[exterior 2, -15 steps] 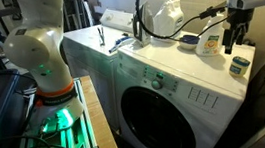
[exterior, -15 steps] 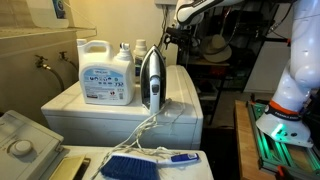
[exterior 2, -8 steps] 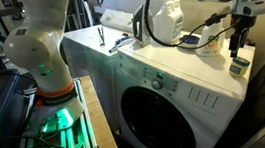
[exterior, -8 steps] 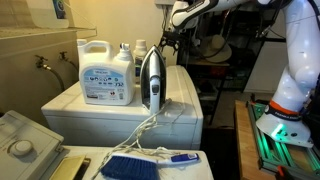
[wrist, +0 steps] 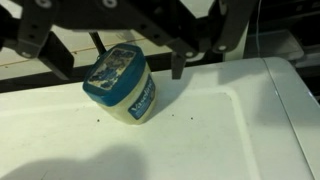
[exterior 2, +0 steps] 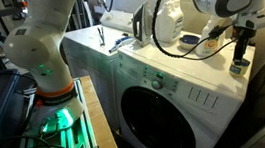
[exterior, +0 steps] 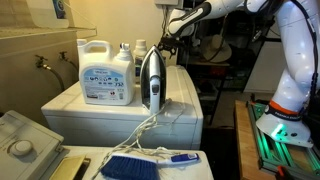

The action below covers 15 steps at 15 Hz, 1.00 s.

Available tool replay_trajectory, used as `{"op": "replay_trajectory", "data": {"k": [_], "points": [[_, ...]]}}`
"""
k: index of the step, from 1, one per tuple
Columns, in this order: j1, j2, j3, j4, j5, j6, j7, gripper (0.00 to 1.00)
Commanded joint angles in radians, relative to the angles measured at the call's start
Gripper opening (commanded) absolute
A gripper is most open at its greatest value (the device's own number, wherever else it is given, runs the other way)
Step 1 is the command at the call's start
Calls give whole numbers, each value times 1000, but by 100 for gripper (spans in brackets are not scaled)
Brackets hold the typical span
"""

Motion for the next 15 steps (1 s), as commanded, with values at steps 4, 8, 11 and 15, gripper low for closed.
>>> {"op": "replay_trajectory", "data": {"k": [4, 8, 11, 15], "points": [[-21, 72, 1, 58, 107, 9, -99, 100], [-32, 90, 11, 72, 140, -38, -123, 92], [-39, 84, 22, 78, 178, -114, -139, 75], [-36, 62, 35, 83, 232, -271, -150, 38]]}}
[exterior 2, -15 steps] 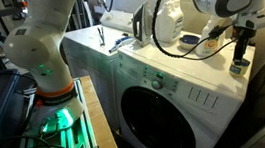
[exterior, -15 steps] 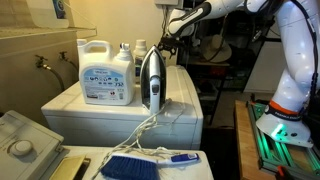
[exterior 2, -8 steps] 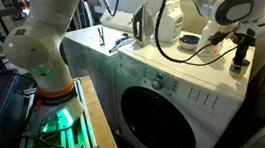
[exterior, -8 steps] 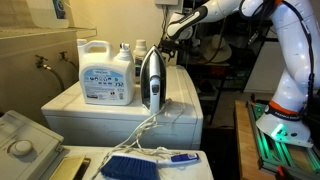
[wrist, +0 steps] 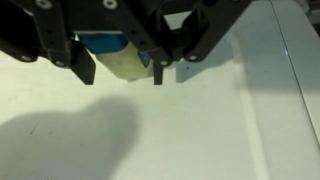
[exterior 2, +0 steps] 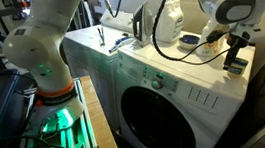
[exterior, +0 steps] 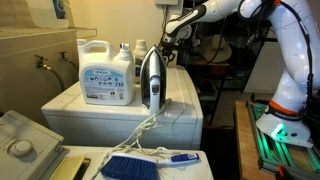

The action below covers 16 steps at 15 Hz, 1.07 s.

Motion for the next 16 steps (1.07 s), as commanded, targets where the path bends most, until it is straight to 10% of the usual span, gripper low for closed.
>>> {"op": "replay_trajectory", "data": {"k": [1, 3, 4, 6, 12, 16], "points": [[-12, -16, 18, 7, 54, -137, -25, 31], [-3, -18, 17, 5, 55, -164, -23, 31], [-1, -18, 18, 7, 58, -157, -28, 59], [2, -18, 21, 9, 55, -96, -57, 58], [5, 5, 12, 38, 40, 49, -116, 99], [0, 24, 6, 48, 43, 66, -116, 100]]}}
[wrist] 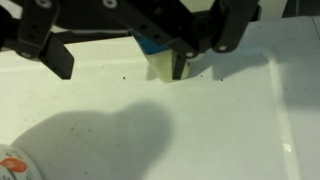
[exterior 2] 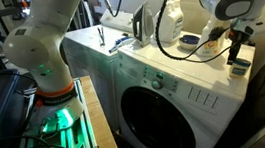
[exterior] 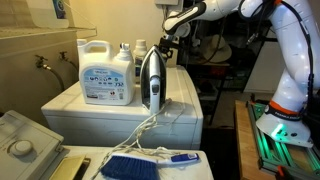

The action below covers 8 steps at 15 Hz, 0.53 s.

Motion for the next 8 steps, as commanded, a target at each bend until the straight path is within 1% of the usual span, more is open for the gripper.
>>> {"op": "replay_trajectory", "data": {"k": [1, 3, 6, 8], "points": [[-10, 26, -8, 21, 18, 8, -19, 100], [-4, 23, -17, 17, -3, -17, -18, 100], [-5, 23, -26, 22, -19, -19, -33, 100], [-6, 19, -33, 23, -33, -34, -66, 100]]}}
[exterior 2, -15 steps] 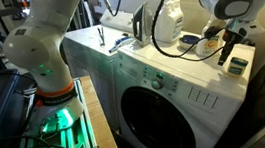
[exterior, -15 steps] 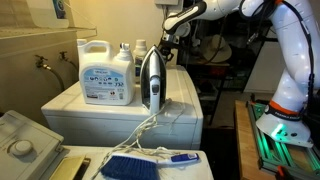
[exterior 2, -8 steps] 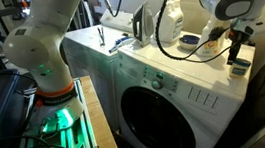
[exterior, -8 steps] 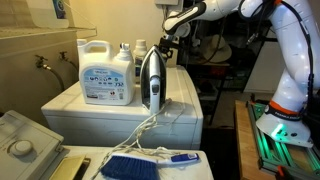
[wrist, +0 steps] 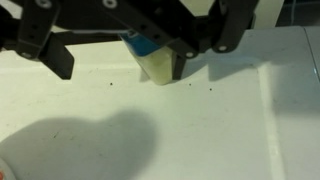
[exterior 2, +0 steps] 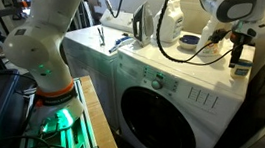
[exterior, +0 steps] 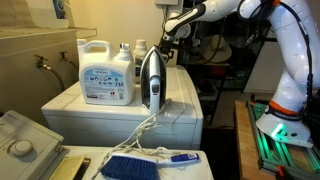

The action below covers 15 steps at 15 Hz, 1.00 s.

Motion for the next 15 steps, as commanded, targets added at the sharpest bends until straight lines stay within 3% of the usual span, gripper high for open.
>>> {"op": "replay_trajectory", "data": {"k": [1, 5, 13, 15], "points": [[-5, 6, -19, 21, -28, -55, -52, 100], [-5, 5, -29, 24, -48, -118, -95, 100], [-37, 38, -21, 48, -35, -55, -181, 100], [-37, 45, -19, 41, -37, -55, -196, 74]]}}
